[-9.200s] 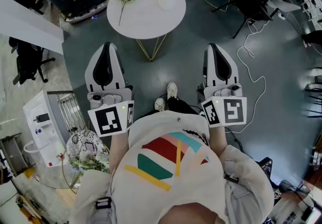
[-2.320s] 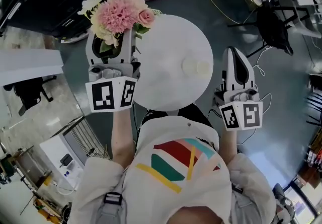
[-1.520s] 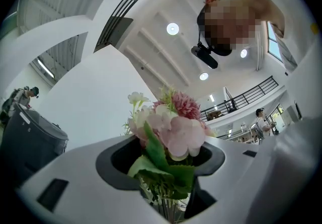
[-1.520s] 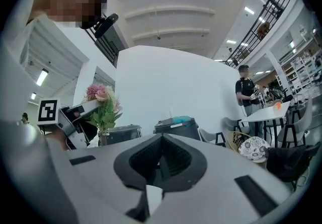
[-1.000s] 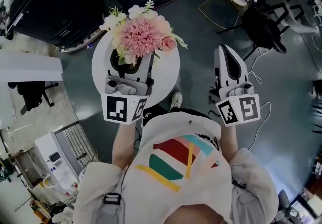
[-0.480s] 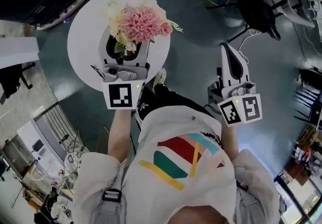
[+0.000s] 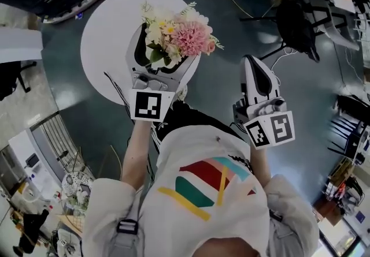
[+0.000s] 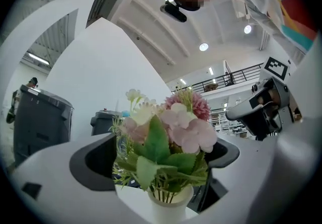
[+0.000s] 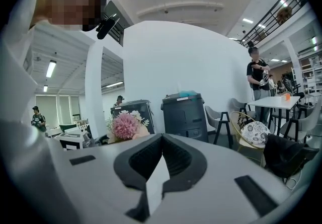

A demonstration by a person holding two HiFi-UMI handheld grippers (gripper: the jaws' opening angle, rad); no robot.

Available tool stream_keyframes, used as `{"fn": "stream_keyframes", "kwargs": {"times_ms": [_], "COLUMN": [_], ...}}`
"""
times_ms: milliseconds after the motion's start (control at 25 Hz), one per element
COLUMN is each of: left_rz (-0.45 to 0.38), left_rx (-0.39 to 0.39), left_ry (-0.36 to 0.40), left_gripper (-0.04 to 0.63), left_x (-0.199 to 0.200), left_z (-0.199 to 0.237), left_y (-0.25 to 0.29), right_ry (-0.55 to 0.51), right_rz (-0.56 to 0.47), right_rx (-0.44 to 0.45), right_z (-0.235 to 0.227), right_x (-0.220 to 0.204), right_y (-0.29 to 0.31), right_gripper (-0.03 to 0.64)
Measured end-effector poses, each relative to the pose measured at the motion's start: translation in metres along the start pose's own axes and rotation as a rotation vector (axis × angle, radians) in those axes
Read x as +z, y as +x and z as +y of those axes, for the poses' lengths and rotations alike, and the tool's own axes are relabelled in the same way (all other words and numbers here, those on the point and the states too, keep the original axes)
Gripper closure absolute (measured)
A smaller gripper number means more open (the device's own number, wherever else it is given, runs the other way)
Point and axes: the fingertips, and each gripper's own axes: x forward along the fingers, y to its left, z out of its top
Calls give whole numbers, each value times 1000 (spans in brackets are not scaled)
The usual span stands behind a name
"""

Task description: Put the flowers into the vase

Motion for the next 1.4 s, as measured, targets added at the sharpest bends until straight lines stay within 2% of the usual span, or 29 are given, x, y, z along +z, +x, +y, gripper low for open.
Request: {"fn": "stream_keyframes", "kwargs": {"times_ms": [120, 280, 800, 1000, 1200, 1400], "left_rz": [22, 41, 78, 92, 98, 135], "left_rx": [-8, -5, 35, 27, 34, 43], "left_ry": [-10, -2, 3, 22, 16, 54], "left_gripper": [61, 37, 36, 37, 37, 37], "left_x": [-2, -3, 9, 17, 30, 37], "left_z": [0, 0, 0, -8, -14, -16], "left_y": [-1, -6, -36, -43, -59, -82], "right_ry": [0, 2, 34, 46, 72, 92], "right_rz": [-5, -8, -58, -89, -136, -195], "right_rx": [10, 16, 45, 60, 81, 106], "right_z": [3, 7, 14, 14, 16, 19], "right_x": [4, 6, 15, 25, 34, 50], "right_y": [4, 7, 6, 7, 5, 7], "right_gripper": [607, 607, 607, 607, 607, 607]}}
